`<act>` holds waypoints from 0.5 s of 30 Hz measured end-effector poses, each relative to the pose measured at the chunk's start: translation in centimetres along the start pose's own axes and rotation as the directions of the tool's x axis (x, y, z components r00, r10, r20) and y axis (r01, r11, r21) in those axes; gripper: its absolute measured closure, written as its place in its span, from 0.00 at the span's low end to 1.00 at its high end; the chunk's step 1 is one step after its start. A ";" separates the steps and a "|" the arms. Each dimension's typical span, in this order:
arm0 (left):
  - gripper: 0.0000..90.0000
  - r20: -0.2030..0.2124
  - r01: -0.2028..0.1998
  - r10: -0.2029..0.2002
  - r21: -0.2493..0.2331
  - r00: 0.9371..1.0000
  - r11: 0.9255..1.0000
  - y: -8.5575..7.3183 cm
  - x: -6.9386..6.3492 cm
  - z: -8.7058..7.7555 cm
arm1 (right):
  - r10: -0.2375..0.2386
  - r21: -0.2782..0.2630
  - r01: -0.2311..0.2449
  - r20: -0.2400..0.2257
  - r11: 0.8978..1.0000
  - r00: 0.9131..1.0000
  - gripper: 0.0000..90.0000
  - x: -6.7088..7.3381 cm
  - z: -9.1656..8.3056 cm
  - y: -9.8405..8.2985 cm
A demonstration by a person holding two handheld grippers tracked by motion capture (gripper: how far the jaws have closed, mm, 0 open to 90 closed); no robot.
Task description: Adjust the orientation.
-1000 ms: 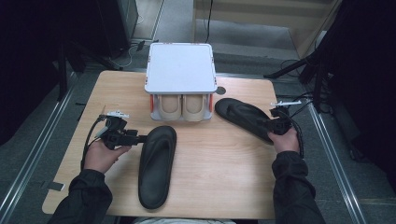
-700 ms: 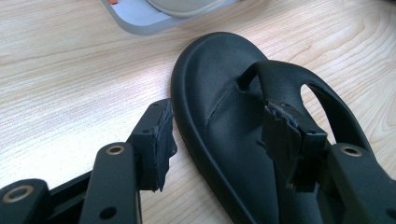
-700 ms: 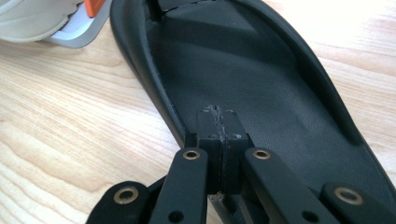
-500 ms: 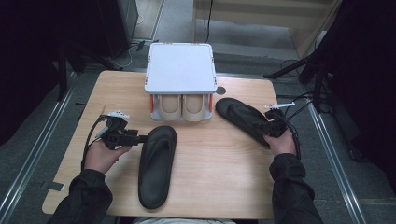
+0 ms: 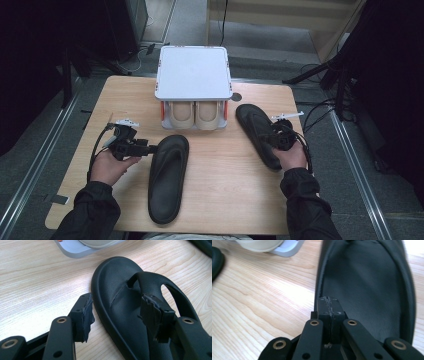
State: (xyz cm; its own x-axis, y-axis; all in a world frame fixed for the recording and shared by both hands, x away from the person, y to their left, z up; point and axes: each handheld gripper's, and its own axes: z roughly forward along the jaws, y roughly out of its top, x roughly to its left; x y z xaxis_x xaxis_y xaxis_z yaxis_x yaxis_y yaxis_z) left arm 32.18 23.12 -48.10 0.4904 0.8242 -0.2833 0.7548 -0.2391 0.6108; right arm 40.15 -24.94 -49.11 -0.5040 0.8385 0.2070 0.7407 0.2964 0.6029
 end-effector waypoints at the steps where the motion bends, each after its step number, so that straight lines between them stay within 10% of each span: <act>1: 0.49 0.000 0.000 0.000 0.000 1.000 1.000 0.0 0.0 0.0 | 0.001 -0.001 -0.001 -0.006 1.000 1.000 1.00 0.2 0.1 0.0; 15: 0.49 0.008 0.004 -0.004 0.006 1.000 1.000 0.0 0.1 0.2 | -0.001 -0.022 0.000 -0.029 1.000 1.000 0.98 1.2 1.0 0.6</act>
State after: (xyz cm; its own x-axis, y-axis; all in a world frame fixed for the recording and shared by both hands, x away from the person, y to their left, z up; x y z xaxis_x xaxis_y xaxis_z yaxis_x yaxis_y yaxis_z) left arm 32.33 23.09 -48.25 0.4909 0.8211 -0.2913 0.7591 -0.2390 0.6055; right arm 40.45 -23.29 -49.23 -0.5175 0.8244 0.2291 0.7307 0.2865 0.6197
